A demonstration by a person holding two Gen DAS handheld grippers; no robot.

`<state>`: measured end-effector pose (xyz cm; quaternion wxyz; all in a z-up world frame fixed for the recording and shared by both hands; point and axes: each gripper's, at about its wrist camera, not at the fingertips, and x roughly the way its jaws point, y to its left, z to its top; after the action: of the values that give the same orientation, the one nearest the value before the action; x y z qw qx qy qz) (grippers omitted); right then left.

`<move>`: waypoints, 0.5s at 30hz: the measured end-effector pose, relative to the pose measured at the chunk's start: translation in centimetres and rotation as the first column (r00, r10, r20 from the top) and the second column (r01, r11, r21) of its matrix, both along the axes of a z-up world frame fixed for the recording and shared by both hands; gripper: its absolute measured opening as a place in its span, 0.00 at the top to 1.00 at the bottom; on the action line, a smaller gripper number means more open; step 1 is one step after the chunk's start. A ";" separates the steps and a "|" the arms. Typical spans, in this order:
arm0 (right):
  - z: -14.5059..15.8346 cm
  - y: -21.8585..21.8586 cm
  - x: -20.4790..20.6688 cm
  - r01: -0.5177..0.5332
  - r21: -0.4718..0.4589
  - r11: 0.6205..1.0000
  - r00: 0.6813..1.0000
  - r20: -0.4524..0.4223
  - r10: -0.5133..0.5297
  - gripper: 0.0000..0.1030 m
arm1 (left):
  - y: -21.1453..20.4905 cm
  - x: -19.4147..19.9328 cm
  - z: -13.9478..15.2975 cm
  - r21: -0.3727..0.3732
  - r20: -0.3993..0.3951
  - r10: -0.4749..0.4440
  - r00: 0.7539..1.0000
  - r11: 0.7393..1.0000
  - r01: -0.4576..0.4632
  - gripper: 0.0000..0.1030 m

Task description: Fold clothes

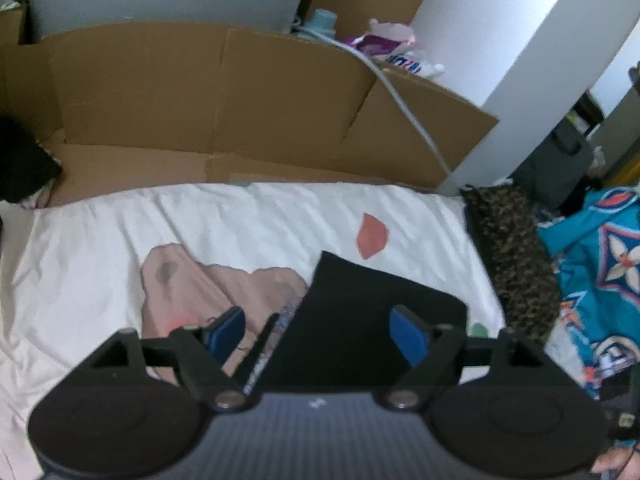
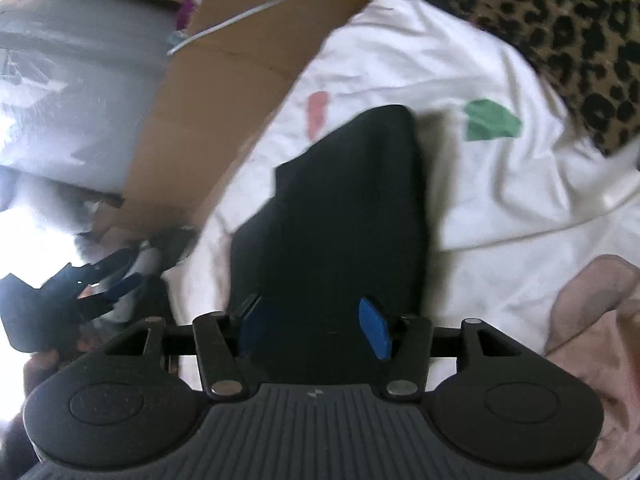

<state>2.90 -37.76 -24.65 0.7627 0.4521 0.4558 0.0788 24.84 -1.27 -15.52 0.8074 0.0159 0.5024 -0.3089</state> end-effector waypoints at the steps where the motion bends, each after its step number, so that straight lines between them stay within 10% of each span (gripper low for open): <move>1: -0.8 -0.1 -0.5 0.023 0.000 1.000 1.000 0.003 -0.023 0.42 | 0.0 0.3 -0.8 0.003 -0.011 0.023 1.000 1.000 -0.023 0.21; 13: -8.2 2.0 -1.7 0.098 0.128 0.987 0.994 0.027 -0.103 0.45 | 0.8 0.2 -9.5 0.056 -0.039 -0.028 0.999 0.998 0.030 0.21; 15: -8.7 2.3 -1.8 0.101 0.153 0.983 0.994 0.030 -0.106 0.57 | 1.1 -0.1 -10.2 0.037 -0.044 -0.058 0.997 0.998 0.060 0.21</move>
<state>1.07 -35.43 -33.35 0.7378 0.5300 0.4099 0.0819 24.75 -0.12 -25.69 0.7864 0.0394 0.5249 -0.3232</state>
